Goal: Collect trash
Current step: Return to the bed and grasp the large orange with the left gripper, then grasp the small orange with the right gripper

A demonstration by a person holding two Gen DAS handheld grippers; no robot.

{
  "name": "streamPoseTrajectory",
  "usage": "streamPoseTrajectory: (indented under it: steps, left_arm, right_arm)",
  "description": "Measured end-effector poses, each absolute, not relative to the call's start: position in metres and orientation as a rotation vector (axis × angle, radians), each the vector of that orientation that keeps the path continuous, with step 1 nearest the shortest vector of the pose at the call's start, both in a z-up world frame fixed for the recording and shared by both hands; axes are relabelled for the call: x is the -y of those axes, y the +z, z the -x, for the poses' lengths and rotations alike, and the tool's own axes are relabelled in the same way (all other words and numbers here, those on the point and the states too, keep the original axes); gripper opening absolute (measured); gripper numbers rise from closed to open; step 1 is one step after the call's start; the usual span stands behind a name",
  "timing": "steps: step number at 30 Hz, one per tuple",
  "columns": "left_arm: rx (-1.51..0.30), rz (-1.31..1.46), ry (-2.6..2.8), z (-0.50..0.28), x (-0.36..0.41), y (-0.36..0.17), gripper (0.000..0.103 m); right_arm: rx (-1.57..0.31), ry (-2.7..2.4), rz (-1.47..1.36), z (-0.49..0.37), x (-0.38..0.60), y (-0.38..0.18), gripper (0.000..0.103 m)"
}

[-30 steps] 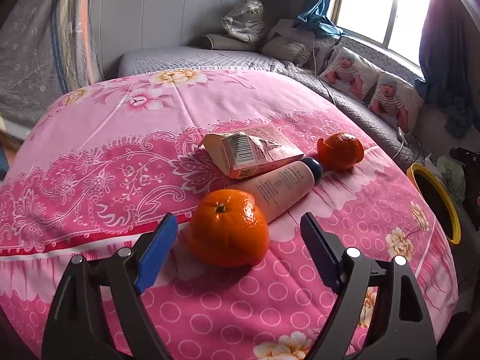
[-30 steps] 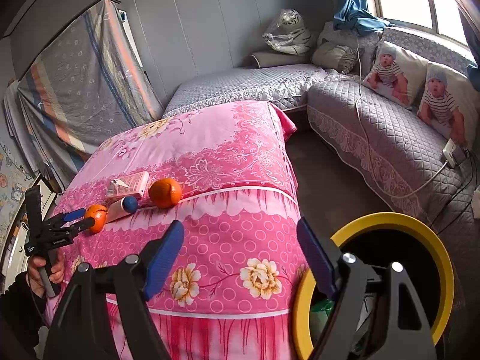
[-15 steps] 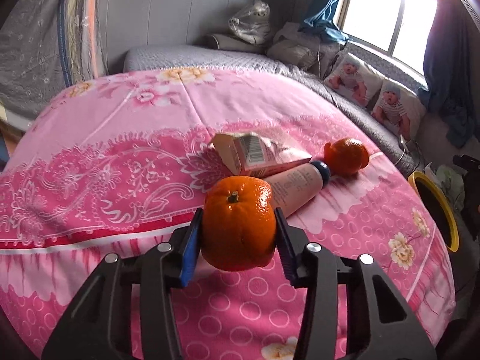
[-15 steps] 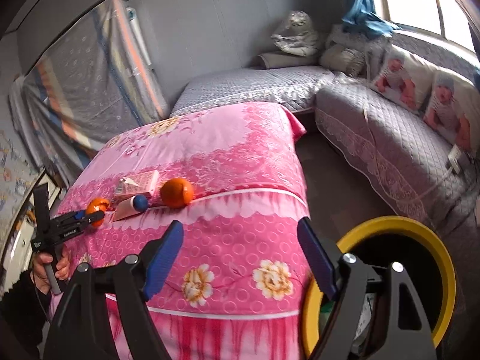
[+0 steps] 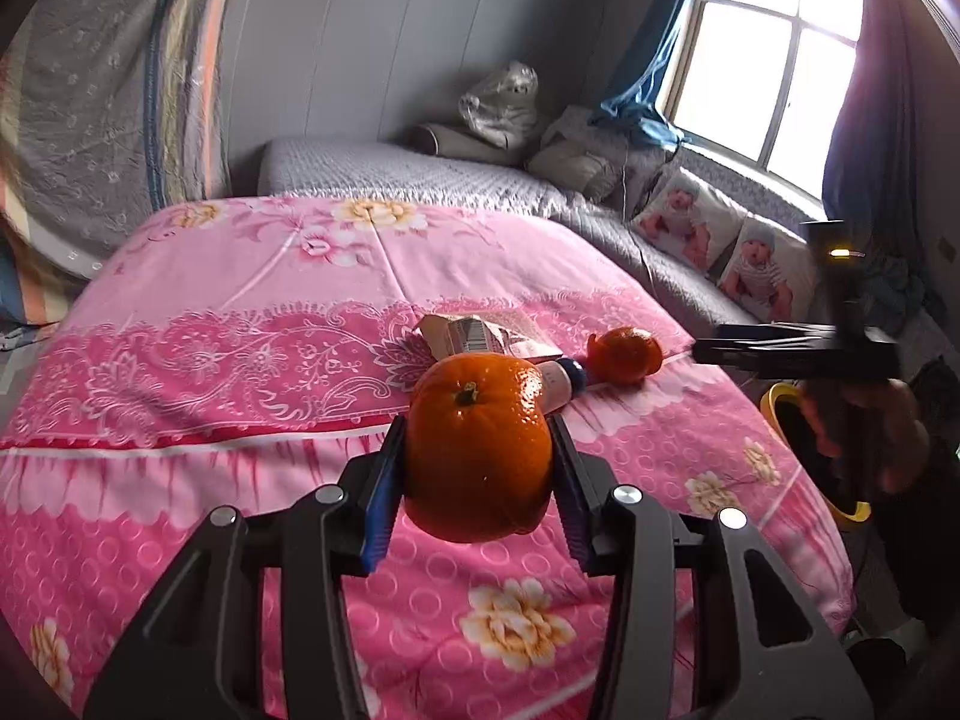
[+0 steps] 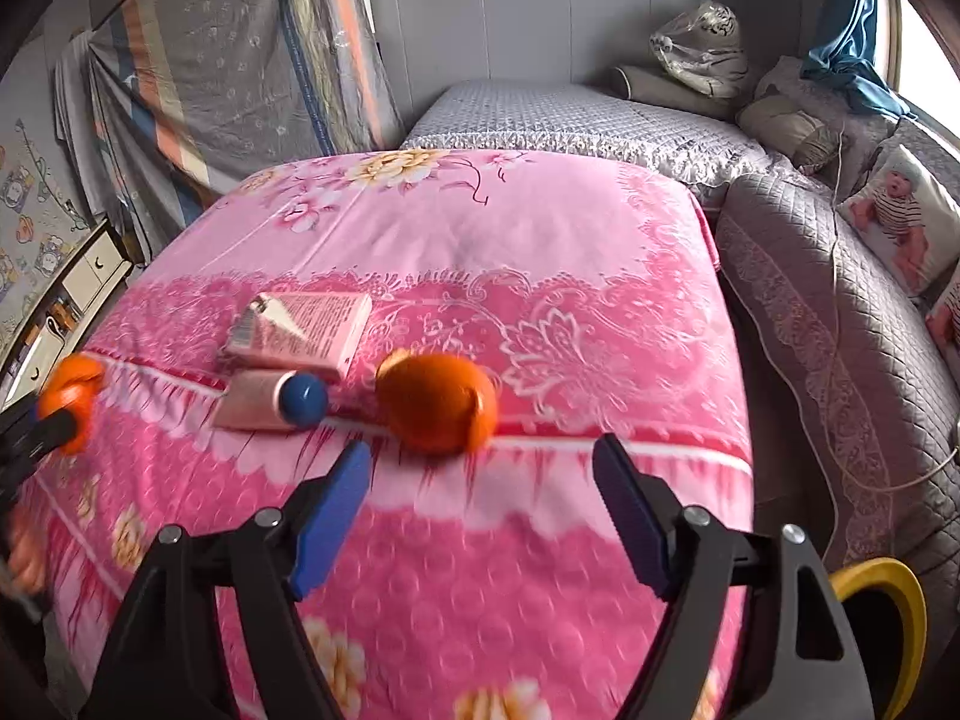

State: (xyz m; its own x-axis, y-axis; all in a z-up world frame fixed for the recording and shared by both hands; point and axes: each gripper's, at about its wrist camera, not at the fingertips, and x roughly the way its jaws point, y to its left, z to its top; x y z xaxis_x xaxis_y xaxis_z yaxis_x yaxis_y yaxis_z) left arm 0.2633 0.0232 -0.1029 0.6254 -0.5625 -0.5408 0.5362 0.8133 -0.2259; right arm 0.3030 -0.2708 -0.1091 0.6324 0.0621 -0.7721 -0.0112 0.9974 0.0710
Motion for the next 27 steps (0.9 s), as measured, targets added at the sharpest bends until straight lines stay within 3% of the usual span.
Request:
streamPoseTrajectory:
  steps: [14,16,27]
  left_arm:
    - [-0.579,0.135,-0.621,-0.241,-0.045,-0.095,0.043]
    - [-0.580,0.136,-0.615,-0.241,-0.046,-0.095,0.043]
    - [-0.575,0.147,-0.579,-0.231,-0.046,-0.089,0.043]
  right_arm:
    - [-0.975,0.099,-0.099,-0.365,0.260,-0.143,0.057]
    - [-0.980,0.104,-0.107,-0.367,0.259,-0.144,0.049]
    - [-0.944,0.146,-0.183,-0.341,0.264,-0.126,0.033]
